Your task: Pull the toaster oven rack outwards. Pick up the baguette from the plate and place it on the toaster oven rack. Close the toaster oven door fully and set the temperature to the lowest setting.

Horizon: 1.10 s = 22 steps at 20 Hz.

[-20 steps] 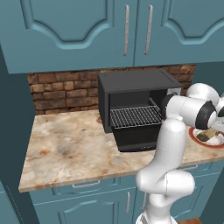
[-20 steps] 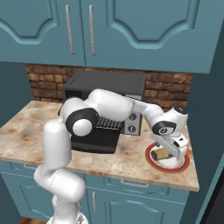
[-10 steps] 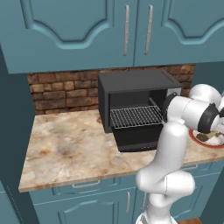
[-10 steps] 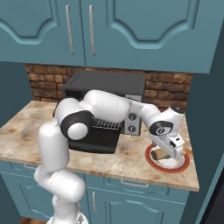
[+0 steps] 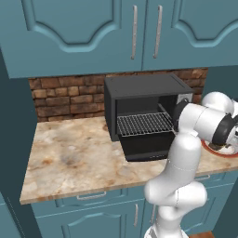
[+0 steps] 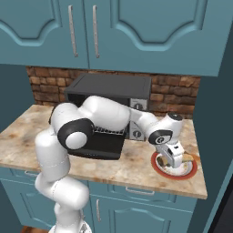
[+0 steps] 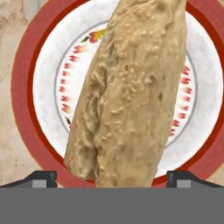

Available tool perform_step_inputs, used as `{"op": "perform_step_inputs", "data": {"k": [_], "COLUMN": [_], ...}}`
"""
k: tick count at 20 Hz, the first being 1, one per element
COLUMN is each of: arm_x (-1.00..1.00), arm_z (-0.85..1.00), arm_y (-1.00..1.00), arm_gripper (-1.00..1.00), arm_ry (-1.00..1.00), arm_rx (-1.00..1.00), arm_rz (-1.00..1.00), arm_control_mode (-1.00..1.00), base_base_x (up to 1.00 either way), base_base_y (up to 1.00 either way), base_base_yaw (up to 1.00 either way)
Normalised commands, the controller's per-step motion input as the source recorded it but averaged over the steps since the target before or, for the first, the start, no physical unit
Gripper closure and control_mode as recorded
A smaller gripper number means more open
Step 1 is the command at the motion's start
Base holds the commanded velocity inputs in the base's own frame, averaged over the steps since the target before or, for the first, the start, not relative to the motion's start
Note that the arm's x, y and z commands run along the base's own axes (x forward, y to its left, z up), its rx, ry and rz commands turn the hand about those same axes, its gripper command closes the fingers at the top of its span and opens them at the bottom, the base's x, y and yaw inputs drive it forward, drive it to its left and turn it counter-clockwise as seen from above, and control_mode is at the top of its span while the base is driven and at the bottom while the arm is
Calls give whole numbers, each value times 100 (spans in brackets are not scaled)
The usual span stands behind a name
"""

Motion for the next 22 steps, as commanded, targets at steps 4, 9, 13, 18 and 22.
{"op": "perform_step_inputs", "data": {"k": [4, 9, 13, 18, 22], "arm_x": [11, 0, 2, 7, 0], "arm_z": [0, -11, -15, 0, -8], "arm_y": [0, -23, -31, -6, 0], "arm_gripper": [-100, -100, -100, -100, -100], "arm_ry": [0, 0, 1, 0, 0], "arm_rx": [2, 9, 0, 0, 0], "arm_rz": [-25, -10, 0, 2, 3], "arm_control_mode": [-100, -100, -100, -100, -100], "base_base_x": [0, 0, 0, 0, 0], "base_base_y": [0, 0, 0, 0, 0], "base_base_yaw": [0, 0, 0, 0, 0]}}
